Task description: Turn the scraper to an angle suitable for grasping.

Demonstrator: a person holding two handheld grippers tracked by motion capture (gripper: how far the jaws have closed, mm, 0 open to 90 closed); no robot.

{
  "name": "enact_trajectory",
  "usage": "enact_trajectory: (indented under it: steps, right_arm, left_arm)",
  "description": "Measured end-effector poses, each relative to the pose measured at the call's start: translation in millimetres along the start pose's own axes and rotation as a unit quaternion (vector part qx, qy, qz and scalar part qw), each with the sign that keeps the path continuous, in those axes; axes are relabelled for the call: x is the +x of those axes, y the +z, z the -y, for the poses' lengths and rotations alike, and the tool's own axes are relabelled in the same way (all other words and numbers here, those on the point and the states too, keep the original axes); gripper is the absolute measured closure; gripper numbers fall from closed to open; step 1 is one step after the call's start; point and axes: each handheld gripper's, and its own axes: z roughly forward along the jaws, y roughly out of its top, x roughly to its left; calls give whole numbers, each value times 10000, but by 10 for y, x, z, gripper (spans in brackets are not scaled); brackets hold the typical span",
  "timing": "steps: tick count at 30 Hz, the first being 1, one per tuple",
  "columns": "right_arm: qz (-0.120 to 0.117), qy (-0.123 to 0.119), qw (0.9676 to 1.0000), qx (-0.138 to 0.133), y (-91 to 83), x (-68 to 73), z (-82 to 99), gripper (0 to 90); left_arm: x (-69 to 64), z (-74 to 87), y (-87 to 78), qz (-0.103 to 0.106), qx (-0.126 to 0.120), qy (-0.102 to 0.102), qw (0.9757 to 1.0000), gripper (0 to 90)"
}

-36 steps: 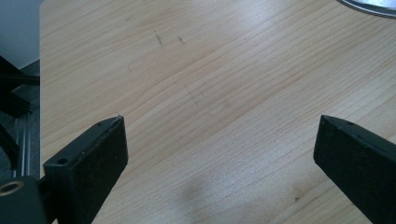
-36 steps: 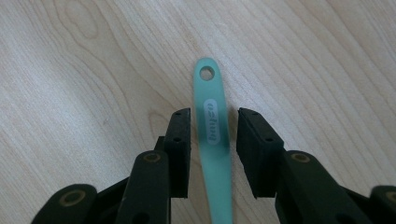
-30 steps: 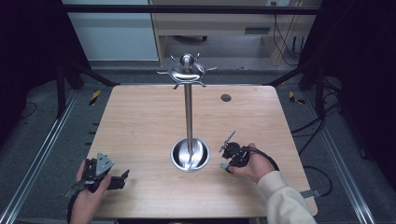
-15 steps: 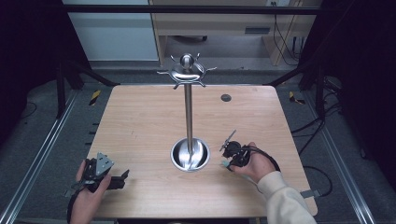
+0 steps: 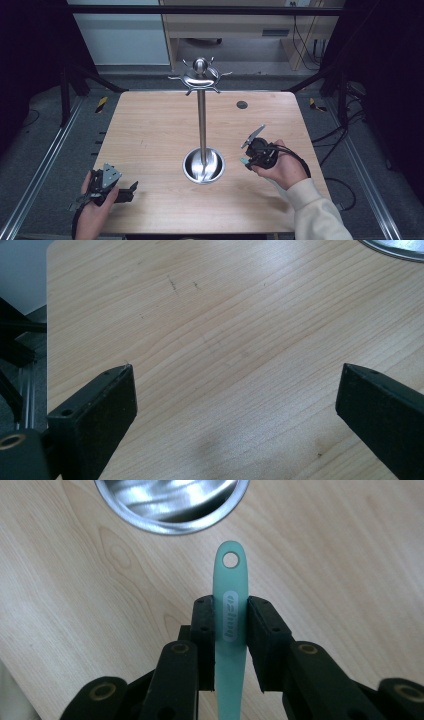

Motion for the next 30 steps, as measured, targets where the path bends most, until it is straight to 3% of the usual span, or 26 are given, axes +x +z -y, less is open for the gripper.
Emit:
enact_trajectory:
  steps: [9,18,26,30]
  right_arm:
    - [76,9,9982,-591,-355,-39,-107,745]
    - [50,78,9954,-951,-481,-87,-98,745]
    - [19,216,9874,-1567,-690,-106,-124,745]
    - [-16,232,9844,-1745,-760,-108,-142,745]
  left_arm:
    - [-2,-7,4,-2,-2,20,10000,28]
    - [-9,-11,7,0,-10,31,10000,27]
    - [-5,-7,3,-3,-13,21,10000,27]
    - [-8,-8,7,-2,-3,30,10000,27]
